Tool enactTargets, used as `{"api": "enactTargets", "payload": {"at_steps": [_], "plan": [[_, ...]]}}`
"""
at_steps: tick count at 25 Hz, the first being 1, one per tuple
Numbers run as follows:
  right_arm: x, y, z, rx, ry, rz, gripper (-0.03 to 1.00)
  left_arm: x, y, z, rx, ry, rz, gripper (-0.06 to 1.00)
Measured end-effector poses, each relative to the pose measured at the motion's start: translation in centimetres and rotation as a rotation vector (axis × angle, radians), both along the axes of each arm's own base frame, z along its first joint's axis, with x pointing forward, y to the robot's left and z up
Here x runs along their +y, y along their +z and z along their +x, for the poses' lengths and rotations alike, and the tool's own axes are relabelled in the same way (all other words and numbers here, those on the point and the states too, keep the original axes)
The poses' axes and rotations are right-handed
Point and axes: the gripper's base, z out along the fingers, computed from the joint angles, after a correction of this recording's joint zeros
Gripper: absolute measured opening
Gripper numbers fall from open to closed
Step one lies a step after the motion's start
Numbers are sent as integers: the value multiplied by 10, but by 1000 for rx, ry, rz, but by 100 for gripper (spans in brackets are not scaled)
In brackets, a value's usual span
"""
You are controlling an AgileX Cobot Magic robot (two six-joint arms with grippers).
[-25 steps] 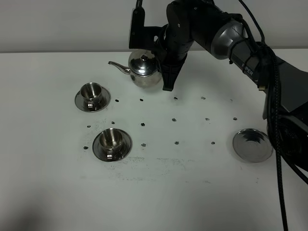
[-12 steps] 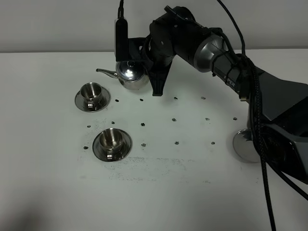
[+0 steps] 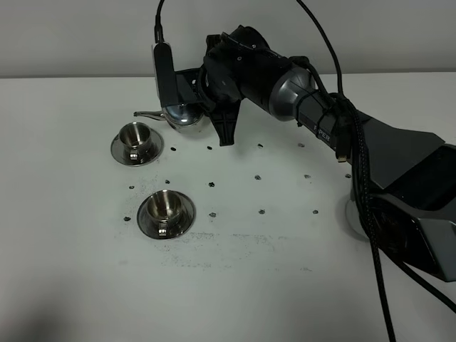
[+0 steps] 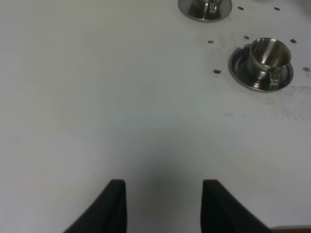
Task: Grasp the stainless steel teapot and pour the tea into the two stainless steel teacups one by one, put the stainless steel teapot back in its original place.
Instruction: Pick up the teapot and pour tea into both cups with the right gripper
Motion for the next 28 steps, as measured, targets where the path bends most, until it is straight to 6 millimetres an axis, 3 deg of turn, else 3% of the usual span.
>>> {"api": "enactTargets", "payload": {"at_steps": [6, 16, 28], "plan": [[7, 1, 2, -64, 39, -20, 22, 0, 0, 0, 0, 0, 0, 37], [7, -16, 6, -97, 96, -124, 22, 0, 0, 0, 0, 0, 0, 37], [18, -12, 8, -216, 169, -190, 22, 0, 0, 0, 0, 0, 0, 37]]}}
